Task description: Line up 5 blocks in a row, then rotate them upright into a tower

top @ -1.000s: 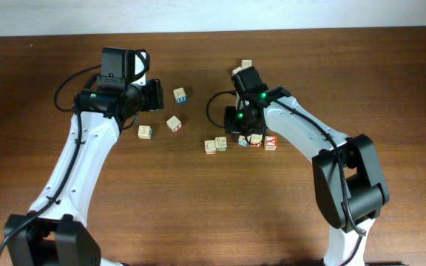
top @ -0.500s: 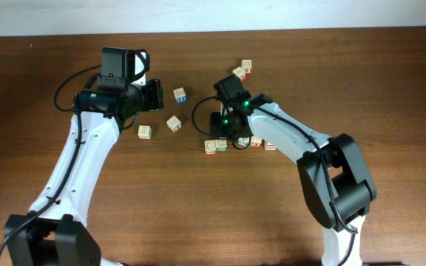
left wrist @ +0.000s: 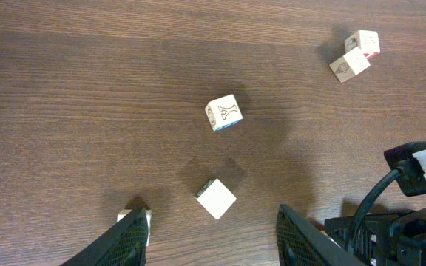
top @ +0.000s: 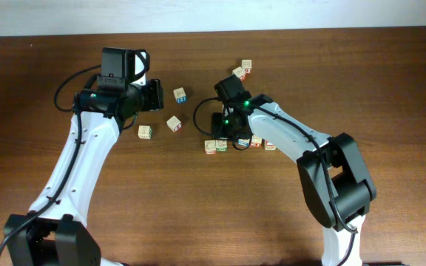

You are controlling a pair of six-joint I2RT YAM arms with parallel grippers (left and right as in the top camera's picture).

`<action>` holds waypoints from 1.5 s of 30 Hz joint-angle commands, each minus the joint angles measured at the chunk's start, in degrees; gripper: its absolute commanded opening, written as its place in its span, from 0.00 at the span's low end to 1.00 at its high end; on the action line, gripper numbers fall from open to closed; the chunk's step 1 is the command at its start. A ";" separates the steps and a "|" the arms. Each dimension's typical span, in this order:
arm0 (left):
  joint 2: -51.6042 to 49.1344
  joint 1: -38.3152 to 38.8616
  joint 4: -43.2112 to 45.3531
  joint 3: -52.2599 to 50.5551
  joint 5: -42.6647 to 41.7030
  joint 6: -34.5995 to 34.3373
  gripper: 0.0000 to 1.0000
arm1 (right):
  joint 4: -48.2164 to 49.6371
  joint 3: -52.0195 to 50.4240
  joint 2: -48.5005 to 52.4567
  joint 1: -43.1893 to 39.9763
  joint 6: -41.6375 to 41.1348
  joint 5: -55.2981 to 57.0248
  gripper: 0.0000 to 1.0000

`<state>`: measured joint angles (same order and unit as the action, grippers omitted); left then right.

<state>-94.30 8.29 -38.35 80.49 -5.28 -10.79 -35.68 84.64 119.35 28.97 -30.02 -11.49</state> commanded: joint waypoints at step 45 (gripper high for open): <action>-0.63 0.17 -0.24 0.76 0.59 -0.48 0.56 | -29.40 29.70 0.28 -11.76 6.01 1.66 0.18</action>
<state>-94.30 8.29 -38.52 80.49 -5.28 -10.79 -63.11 113.21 119.33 20.43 -24.10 -11.40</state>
